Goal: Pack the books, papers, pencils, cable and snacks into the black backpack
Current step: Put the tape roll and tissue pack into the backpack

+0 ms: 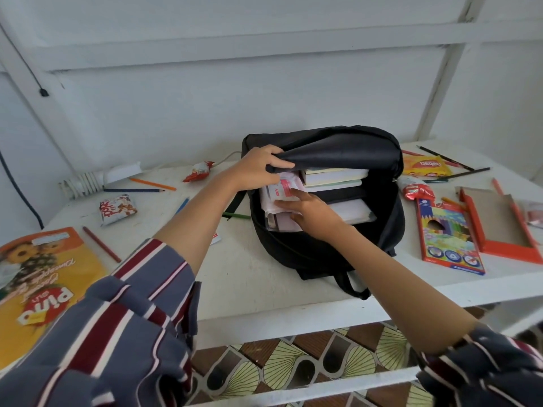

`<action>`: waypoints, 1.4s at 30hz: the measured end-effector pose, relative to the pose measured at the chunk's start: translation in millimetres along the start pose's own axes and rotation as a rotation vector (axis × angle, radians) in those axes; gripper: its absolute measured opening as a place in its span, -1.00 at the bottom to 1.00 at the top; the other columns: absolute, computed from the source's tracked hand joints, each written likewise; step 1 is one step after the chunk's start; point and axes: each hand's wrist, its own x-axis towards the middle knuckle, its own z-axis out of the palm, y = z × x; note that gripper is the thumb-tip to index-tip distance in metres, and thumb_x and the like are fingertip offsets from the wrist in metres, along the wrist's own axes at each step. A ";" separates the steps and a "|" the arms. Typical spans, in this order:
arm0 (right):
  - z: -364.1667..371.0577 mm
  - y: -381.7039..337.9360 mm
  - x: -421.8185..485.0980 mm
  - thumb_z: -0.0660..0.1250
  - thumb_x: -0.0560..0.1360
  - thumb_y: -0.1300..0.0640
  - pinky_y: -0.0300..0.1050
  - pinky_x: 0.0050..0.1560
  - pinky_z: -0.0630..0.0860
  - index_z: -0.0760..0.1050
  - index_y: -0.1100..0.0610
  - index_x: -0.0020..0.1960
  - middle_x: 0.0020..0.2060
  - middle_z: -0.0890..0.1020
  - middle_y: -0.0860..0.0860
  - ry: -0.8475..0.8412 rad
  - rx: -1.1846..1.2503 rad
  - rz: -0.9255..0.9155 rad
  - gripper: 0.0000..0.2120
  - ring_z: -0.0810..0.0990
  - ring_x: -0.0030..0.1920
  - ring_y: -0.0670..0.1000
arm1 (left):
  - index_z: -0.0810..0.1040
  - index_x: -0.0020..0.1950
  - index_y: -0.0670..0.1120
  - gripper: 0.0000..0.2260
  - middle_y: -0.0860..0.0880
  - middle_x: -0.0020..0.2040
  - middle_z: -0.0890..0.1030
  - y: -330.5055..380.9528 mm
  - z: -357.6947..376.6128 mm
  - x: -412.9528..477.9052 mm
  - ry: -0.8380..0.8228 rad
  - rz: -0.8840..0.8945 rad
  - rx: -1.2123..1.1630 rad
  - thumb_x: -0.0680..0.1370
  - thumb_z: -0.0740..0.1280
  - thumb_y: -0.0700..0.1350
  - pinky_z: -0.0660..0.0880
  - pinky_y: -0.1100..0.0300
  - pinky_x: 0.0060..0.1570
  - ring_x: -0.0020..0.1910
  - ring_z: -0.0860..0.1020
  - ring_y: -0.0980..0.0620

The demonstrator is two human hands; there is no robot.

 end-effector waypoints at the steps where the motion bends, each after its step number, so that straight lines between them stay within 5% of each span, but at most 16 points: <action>1: -0.9 -0.2 0.5 0.16 0.60 0.14 0.03 0.44 0.12 0.23 -0.12 0.45 0.52 0.09 0.06 -0.017 0.001 0.005 -0.55 0.12 0.48 0.18 | 0.47 0.34 0.00 -0.61 -0.05 0.45 0.27 -0.1 -0.1 -0.1 -0.002 0.000 0.002 0.55 0.22 -0.29 0.14 0.33 0.19 0.42 0.22 0.01; 20: 3.2 2.8 22.8 0.03 0.62 -0.08 0.15 0.49 -0.06 -0.09 -0.14 0.52 0.53 -0.15 0.02 -0.174 -0.028 0.056 -0.48 -0.15 0.52 0.14 | 0.48 0.33 0.03 -0.62 -0.02 0.46 0.26 -2.4 -0.4 0.2 -0.012 0.006 0.015 0.55 0.23 -0.26 0.13 0.24 0.30 0.44 0.21 0.01; 42: 7.9 2.7 54.1 -0.02 0.63 -0.07 0.10 0.49 -0.08 -0.13 -0.06 0.53 0.53 -0.14 0.06 -0.209 -0.013 0.084 -0.47 -0.16 0.52 0.13 | 0.47 0.34 0.01 -0.60 -0.03 0.47 0.23 -3.4 -4.2 1.9 -0.061 0.001 -0.028 0.52 0.25 -0.26 0.14 0.17 0.33 0.45 0.16 -0.01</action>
